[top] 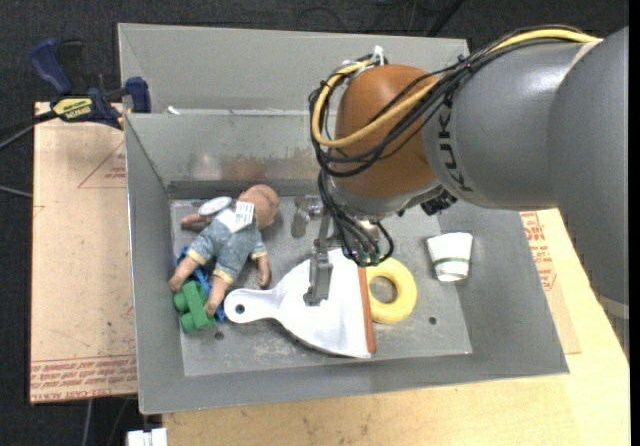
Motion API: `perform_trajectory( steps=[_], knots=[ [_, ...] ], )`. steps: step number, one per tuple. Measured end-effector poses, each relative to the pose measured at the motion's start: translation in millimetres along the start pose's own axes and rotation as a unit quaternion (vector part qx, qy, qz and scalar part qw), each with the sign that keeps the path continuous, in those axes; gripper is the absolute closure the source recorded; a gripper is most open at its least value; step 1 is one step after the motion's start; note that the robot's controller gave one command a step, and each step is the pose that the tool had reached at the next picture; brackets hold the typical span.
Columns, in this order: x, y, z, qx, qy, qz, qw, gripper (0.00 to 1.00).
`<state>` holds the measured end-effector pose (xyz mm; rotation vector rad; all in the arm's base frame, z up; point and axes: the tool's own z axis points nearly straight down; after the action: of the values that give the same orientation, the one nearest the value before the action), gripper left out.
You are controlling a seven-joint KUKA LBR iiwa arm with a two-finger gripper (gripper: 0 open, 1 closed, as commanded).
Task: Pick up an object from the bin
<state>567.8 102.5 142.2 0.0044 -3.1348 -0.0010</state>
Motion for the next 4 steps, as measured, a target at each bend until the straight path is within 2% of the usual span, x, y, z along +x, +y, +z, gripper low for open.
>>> perform_trajectory(
  steps=[1, 2, 3, 4],
  knots=[
    [-1.5, 0, -5, 0.0, -0.0037, 0.001, 1.0, 0.0],
    [27.7, -15, 65, 0.0, -0.0001, 0.14, 0.9901, 1.0],
    [27.7, -15, 65, 0.0, -0.0001, 0.14, 0.9901, 1.0],
    [24.2, -9, -32, -0.001, -0.0026, 0.125, 0.9922, 1.0]
  ],
)
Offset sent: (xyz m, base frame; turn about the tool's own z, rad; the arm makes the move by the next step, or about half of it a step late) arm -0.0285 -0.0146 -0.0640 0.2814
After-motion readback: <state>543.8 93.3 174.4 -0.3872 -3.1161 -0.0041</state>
